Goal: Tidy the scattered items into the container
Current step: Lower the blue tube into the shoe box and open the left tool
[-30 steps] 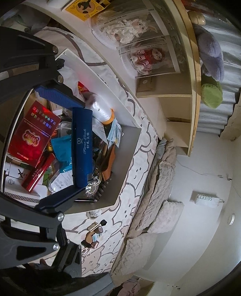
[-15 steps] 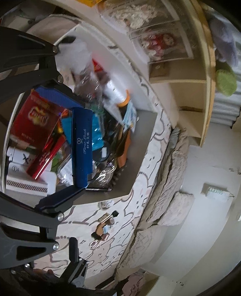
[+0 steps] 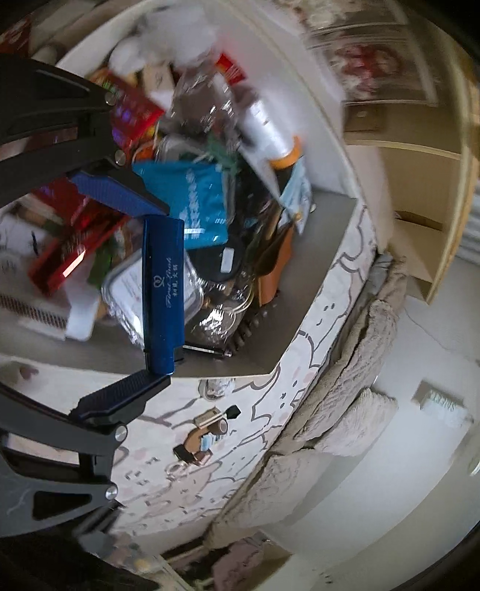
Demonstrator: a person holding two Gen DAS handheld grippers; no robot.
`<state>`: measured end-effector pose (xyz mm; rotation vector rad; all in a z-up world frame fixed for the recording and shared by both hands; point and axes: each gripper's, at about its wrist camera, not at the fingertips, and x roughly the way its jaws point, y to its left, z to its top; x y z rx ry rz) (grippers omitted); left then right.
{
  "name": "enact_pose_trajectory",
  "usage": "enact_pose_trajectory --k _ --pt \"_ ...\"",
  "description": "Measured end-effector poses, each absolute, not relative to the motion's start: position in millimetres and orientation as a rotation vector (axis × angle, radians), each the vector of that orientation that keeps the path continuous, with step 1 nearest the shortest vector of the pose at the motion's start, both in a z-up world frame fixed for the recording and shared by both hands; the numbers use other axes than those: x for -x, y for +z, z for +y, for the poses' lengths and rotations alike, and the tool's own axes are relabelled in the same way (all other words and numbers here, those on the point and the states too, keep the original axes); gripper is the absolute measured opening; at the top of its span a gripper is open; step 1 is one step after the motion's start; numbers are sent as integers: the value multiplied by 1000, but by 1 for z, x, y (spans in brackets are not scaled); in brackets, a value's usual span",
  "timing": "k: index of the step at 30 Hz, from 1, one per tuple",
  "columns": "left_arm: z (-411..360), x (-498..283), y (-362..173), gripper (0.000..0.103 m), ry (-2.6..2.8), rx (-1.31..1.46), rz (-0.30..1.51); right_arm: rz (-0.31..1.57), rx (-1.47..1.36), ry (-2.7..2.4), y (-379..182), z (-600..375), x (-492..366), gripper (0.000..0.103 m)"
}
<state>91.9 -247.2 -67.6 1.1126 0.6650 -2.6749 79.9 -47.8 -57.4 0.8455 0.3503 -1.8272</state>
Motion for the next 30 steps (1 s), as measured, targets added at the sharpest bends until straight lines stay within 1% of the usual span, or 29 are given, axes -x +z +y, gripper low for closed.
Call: enact_pose_trajectory --k 9,14,15,16,17,18,21,25,30 --pt "-247 -72 -75 82 -2600 -1110 854 330 -845 -1850 -60 -36 -75 86" --pt "-258 -66 -79 82 -2521 -1093 914 333 -850 -1855 -62 -32 -76 86" --pt "-260 -66 -80 85 -2514 -1086 932 336 -851 -1851 -62 -32 -77 86" --pt "-260 -67 -79 91 -2517 -1079 939 339 -849 -1851 -61 -31 -77 86" --pt "-261 -69 -78 101 -2523 -1063 937 342 -844 -1853 -61 -31 -77 86" --pt "-261 -72 -75 103 -2527 -1043 927 340 -842 -1855 -60 -30 -78 86" --pt "-260 -76 -69 103 -2530 -1025 872 330 -842 -1860 -60 -29 -77 86" --pt "-263 -81 -66 103 -2522 -1028 900 320 -837 -1863 -58 -30 -78 86" --pt "-263 -87 -63 103 -2521 -1026 876 308 -831 -1878 -55 -29 -80 86"
